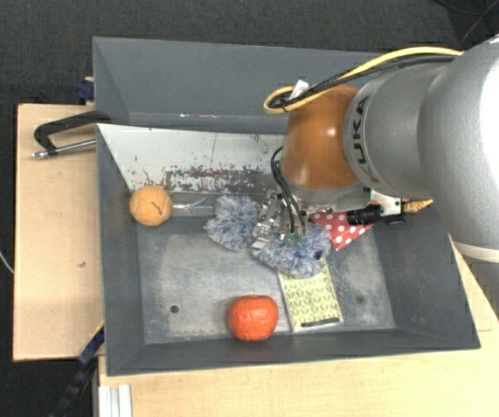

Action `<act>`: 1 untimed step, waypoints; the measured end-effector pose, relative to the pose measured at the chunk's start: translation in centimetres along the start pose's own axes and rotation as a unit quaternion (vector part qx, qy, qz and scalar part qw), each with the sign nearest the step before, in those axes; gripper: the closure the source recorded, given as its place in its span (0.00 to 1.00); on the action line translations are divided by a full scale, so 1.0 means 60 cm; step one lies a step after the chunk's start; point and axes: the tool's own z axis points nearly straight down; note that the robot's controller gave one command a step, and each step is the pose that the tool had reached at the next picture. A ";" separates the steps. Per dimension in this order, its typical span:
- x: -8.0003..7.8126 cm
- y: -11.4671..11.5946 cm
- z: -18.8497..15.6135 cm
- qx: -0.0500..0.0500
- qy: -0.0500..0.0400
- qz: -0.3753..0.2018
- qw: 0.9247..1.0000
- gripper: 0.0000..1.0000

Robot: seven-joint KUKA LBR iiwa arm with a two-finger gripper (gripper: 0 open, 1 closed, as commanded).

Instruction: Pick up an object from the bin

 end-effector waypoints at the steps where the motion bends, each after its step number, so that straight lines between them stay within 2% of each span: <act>1: 0.001 0.000 -0.109 0.004 0.005 0.000 1.000 1.00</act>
Offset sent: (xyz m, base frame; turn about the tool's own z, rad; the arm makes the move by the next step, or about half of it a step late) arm 0.0002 0.0001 0.0301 -0.0001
